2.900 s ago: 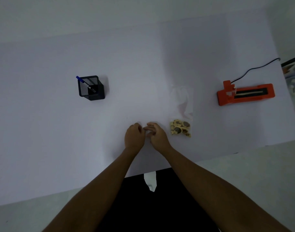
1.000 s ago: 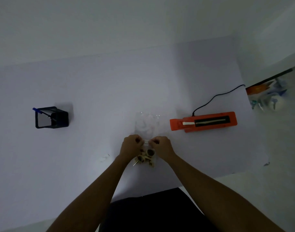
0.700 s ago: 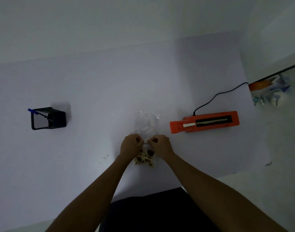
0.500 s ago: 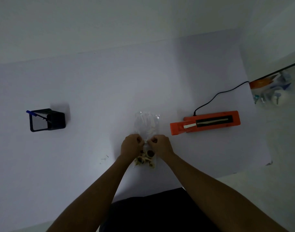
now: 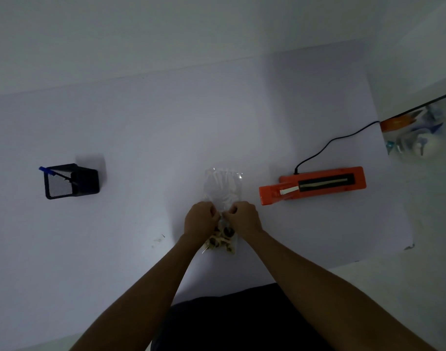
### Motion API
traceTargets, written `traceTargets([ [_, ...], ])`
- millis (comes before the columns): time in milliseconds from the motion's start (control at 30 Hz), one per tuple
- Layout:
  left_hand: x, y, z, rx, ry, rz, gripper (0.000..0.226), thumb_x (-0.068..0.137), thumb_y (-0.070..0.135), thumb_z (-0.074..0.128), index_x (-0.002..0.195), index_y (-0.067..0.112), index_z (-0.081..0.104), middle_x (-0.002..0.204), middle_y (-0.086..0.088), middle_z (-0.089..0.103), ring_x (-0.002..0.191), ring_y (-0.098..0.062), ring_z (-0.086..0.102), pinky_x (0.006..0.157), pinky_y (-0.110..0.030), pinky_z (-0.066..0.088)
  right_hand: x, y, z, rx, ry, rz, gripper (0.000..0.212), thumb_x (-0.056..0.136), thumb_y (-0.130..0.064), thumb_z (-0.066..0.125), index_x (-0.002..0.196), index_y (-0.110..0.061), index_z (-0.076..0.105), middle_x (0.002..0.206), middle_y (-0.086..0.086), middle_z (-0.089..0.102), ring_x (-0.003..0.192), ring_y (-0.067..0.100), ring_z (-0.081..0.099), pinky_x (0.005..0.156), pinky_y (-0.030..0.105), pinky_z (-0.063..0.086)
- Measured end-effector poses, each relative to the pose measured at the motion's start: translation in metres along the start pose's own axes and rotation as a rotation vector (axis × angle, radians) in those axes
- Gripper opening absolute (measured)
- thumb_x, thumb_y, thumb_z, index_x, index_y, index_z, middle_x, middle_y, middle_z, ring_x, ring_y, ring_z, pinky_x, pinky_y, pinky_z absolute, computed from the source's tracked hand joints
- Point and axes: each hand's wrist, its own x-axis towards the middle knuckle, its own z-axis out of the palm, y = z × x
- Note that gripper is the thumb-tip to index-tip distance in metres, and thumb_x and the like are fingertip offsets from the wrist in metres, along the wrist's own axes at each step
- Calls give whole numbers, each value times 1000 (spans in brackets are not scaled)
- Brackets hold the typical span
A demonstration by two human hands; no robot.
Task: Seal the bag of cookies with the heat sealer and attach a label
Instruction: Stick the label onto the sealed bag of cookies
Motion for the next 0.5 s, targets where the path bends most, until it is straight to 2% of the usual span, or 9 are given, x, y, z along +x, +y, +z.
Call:
traceTargets([
  [167,0,0,2,-14,41,-30,22,81,27,66,67,14,56,68,-1,56,60,-16,52,51,-23,38,-1,1,-1,25,-2,12,32,82,-30,73,59,-18,54,56,-1,56,48,9,51,47,19,40],
  [333,2,0,2,55,70,-67,35,80,45,71,74,14,55,77,-2,56,67,-21,55,61,-34,50,-1,2,-1,23,30,12,40,82,-36,76,55,-22,49,51,-7,49,45,5,44,44,18,34],
  [500,5,-1,0,41,46,-74,30,81,36,73,73,14,54,77,-3,59,69,-20,57,59,-29,41,0,10,0,51,61,45,39,81,-29,76,55,-21,49,56,-3,55,51,10,51,52,22,41],
])
